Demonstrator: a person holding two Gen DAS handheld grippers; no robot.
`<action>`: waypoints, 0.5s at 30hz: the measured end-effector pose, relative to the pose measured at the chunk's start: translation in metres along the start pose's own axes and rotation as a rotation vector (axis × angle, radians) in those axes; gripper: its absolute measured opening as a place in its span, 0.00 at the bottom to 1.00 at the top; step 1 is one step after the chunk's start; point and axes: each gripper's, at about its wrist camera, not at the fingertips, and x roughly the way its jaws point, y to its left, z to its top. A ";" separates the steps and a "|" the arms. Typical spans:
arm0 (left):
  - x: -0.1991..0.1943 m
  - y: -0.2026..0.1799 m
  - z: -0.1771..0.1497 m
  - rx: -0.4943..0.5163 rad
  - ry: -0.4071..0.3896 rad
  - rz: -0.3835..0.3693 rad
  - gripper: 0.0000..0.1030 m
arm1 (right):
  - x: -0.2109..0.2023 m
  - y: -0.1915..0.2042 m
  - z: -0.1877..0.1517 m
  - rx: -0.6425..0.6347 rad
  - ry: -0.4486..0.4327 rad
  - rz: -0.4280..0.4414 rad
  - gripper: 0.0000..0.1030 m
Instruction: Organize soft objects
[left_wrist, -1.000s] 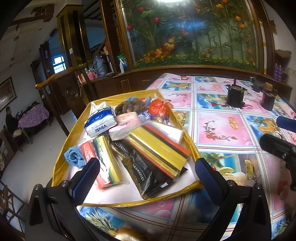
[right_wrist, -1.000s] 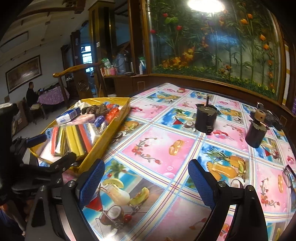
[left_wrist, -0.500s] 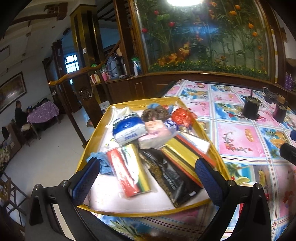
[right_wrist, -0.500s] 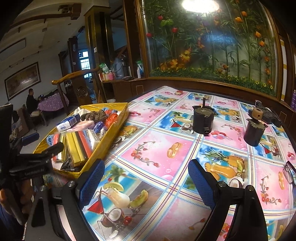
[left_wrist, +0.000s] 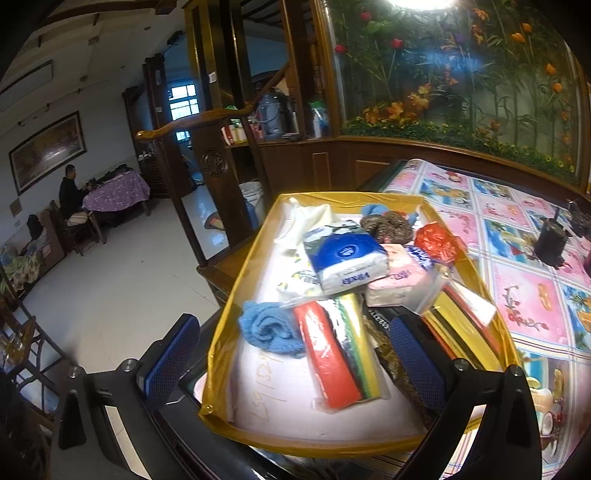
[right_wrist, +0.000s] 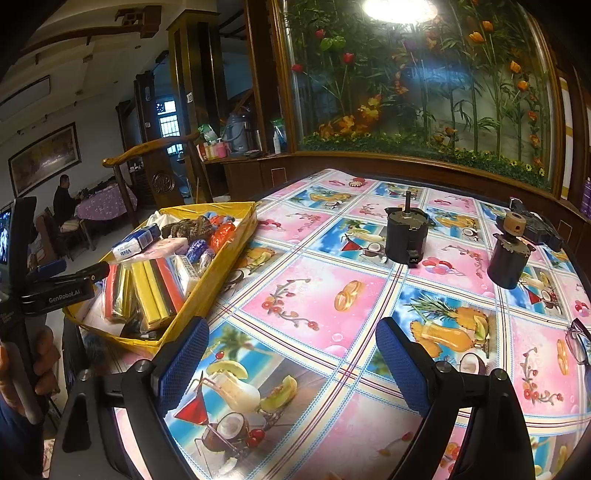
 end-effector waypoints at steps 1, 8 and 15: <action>0.000 -0.001 0.000 0.003 0.001 0.017 1.00 | 0.000 0.000 0.000 0.000 0.000 0.000 0.92; 0.001 -0.009 0.000 0.051 0.007 0.068 1.00 | 0.000 0.002 0.000 -0.004 0.005 0.004 0.92; -0.005 -0.013 -0.002 0.074 -0.001 0.043 1.00 | 0.000 0.003 0.000 -0.006 0.004 0.003 0.92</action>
